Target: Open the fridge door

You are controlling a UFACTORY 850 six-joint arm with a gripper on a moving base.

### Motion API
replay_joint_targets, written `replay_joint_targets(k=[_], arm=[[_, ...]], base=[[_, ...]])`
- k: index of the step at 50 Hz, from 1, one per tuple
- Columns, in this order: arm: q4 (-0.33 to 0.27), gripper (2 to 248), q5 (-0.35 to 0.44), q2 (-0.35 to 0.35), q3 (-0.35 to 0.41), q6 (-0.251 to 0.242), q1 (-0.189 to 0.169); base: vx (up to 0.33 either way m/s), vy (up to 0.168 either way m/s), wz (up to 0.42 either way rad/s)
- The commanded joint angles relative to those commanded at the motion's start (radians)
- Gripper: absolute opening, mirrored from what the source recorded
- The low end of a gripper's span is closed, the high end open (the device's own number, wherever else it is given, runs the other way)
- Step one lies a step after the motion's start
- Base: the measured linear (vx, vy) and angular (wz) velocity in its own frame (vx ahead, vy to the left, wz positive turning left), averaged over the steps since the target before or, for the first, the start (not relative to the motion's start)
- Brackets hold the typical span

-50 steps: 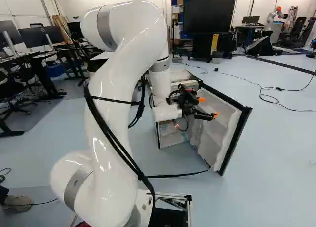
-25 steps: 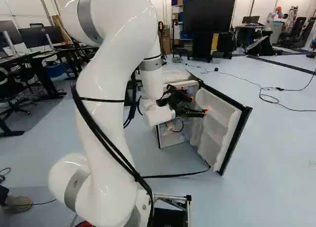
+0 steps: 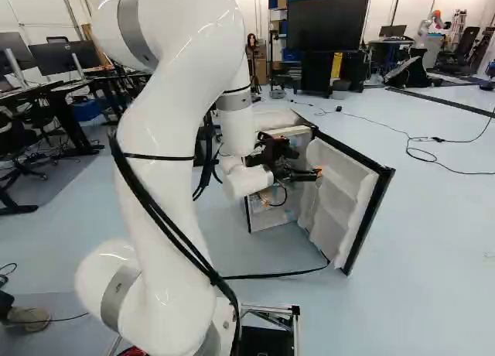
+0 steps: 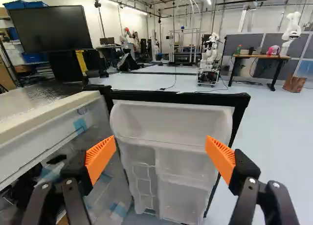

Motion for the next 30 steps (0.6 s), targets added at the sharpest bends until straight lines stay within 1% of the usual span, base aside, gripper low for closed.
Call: replay_joint_targets(k=[16, 30], arm=[[-0.030, 247, -0.026, 0.040, 0.025, 0.000, 0.013], [-0.074, 247, -0.065, 0.100, 0.063, 0.000, 0.033]], base=[[0.000, 0.000, 0.000], [0.000, 0.000, 0.000]])
